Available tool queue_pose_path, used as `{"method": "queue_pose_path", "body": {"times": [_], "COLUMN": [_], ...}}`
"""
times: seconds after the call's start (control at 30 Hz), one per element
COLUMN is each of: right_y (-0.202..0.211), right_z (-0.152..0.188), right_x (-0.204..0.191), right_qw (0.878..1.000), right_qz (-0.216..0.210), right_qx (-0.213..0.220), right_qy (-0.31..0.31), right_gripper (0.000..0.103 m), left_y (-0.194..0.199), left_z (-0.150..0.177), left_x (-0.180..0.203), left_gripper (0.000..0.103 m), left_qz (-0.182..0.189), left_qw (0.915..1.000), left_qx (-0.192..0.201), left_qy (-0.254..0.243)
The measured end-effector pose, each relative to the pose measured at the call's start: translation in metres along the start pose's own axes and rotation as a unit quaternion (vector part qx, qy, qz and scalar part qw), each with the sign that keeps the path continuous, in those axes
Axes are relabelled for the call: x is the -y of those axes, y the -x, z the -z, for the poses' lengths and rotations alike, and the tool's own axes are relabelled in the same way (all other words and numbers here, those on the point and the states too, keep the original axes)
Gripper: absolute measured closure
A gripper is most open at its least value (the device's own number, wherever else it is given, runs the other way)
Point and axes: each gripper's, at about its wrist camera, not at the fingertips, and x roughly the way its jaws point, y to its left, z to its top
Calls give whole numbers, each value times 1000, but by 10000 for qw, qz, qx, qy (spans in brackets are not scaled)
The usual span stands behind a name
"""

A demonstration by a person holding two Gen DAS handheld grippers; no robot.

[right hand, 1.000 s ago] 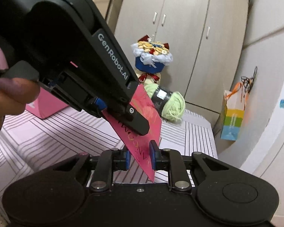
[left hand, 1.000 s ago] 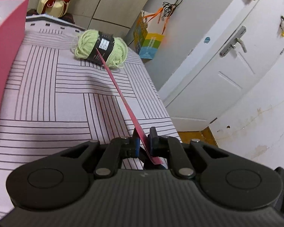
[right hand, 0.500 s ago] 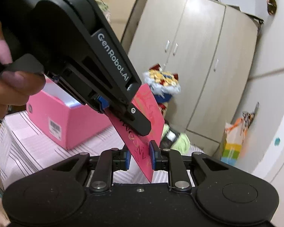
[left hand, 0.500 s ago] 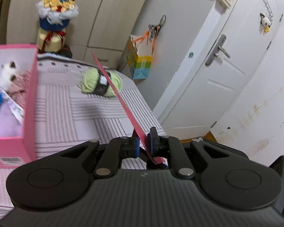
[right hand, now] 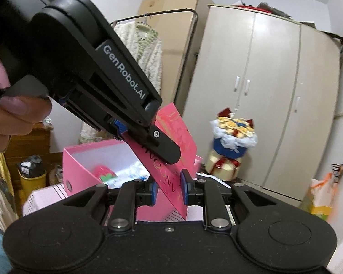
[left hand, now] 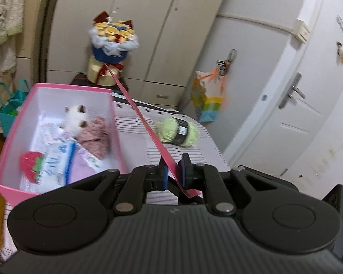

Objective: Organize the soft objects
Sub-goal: 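Carry the red envelope with the left tool over the pink box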

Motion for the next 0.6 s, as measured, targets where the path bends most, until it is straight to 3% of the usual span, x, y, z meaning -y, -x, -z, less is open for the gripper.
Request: {"method": "queue_pose_path", "body": {"times": [0.3, 0.6], "right_y": [-61, -128], "right_z": [-17, -22], "right_x": [-18, -20], "right_qw": [9994, 9951], "right_qz": [-284, -489], "right_qx": [-193, -756], "right_qy": [92, 418], "right_gripper": [79, 79], "left_y": [-13, -54], "left_z": [-24, -31], "left_x": [-67, -133], "left_gripper": [93, 93], "left_qz": [-18, 164], "left_qw": [9993, 9947], "left_qx": [29, -63], "left_qy": [384, 1016]}}
